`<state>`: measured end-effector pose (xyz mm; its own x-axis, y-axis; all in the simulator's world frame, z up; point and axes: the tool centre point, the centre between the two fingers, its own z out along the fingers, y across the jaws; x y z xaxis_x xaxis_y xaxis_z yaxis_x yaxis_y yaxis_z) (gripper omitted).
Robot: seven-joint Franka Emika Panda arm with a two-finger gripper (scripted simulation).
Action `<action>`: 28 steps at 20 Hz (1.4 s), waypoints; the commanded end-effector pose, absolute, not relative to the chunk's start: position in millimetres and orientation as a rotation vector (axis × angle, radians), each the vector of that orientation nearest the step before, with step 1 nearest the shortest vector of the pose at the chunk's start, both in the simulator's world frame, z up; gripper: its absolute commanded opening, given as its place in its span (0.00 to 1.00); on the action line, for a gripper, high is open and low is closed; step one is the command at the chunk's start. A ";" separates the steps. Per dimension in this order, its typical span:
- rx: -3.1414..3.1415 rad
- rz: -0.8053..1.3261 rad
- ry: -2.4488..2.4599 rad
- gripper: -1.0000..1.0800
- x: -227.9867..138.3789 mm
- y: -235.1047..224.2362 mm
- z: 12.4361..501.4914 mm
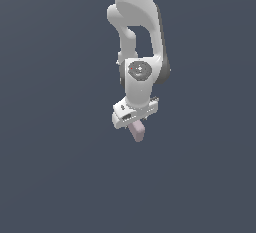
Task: Pick up the object and move it to a goal position.
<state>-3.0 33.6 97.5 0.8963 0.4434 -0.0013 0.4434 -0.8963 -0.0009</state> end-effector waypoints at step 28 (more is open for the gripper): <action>-2.962 -0.392 -0.964 0.00 73.4 94.9 238.4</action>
<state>63.0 83.4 210.7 0.8070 0.5575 0.1948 0.5579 -0.8279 0.0580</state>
